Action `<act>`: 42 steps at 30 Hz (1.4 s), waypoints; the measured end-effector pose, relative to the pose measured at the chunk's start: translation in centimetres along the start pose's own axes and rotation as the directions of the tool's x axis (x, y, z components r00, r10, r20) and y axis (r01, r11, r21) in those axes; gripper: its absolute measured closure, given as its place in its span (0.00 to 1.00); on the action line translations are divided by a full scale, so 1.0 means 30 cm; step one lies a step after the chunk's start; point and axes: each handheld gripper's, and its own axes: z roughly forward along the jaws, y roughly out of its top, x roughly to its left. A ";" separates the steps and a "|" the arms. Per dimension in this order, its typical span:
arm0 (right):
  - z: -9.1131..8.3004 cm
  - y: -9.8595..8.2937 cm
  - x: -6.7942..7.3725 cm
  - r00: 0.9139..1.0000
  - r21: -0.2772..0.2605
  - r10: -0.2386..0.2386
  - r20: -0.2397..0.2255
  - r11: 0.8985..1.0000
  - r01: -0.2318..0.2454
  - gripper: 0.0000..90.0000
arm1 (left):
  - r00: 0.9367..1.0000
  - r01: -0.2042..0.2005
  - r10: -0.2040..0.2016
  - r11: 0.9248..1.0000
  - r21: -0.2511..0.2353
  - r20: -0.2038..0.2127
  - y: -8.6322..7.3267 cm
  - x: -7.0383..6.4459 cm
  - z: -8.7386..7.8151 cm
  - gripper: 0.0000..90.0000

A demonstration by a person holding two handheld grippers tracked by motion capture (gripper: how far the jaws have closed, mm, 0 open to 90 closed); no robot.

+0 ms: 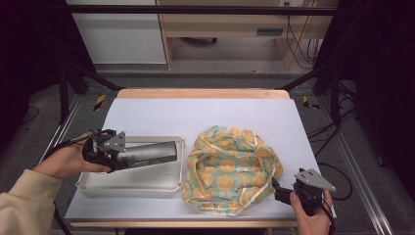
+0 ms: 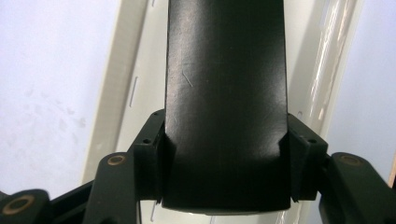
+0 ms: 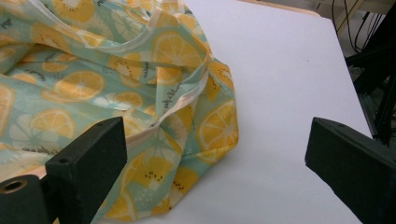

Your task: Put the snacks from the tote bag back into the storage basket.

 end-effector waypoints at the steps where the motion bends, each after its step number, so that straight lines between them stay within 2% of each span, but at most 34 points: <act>1: 0.000 -0.001 -0.003 1.000 0.005 -0.002 0.003 1.000 0.002 0.07 | 1.000 -0.002 0.002 1.000 0.001 0.002 -0.003 -0.001 0.002 0.48; 8: -0.006 -0.005 -0.009 1.000 0.002 0.010 0.005 1.000 -0.010 0.07 | 1.000 0.000 0.000 1.000 -0.002 0.003 -0.018 -0.003 0.009 0.48; 12: -0.014 -0.005 -0.015 1.000 -0.007 0.022 -0.004 1.000 -0.022 0.07 | 1.000 -0.023 0.023 1.000 0.011 0.006 -0.015 -0.013 0.014 0.48; 14: -0.017 -0.006 -0.018 0.999 -0.006 0.032 -0.011 0.999 -0.032 0.07 | 1.000 -0.024 0.024 1.000 0.000 0.010 -0.015 -0.016 0.017 0.48; 20: -0.015 -0.014 -0.029 0.999 0.007 0.044 -0.009 0.999 -0.043 0.07 | 0.999 -0.039 0.039 0.999 0.008 0.019 -0.017 -0.022 0.028 0.48; 24: -0.010 -0.021 -0.041 0.998 0.016 0.056 -0.015 0.998 -0.056 0.07 | 0.999 -0.037 0.037 0.999 -0.003 0.031 -0.023 -0.025 0.034 0.48; 32: 0.005 -0.037 -0.061 0.993 0.038 0.100 -0.054 0.994 -0.098 0.06 | 0.997 -0.063 0.064 0.998 -0.020 0.049 -0.024 -0.029 0.046 0.48; 42: 0.024 -0.050 -0.070 0.994 0.066 0.102 -0.048 0.993 -0.099 0.06 | 0.993 -0.078 0.081 0.996 -0.040 0.081 -0.041 -0.040 0.083 0.48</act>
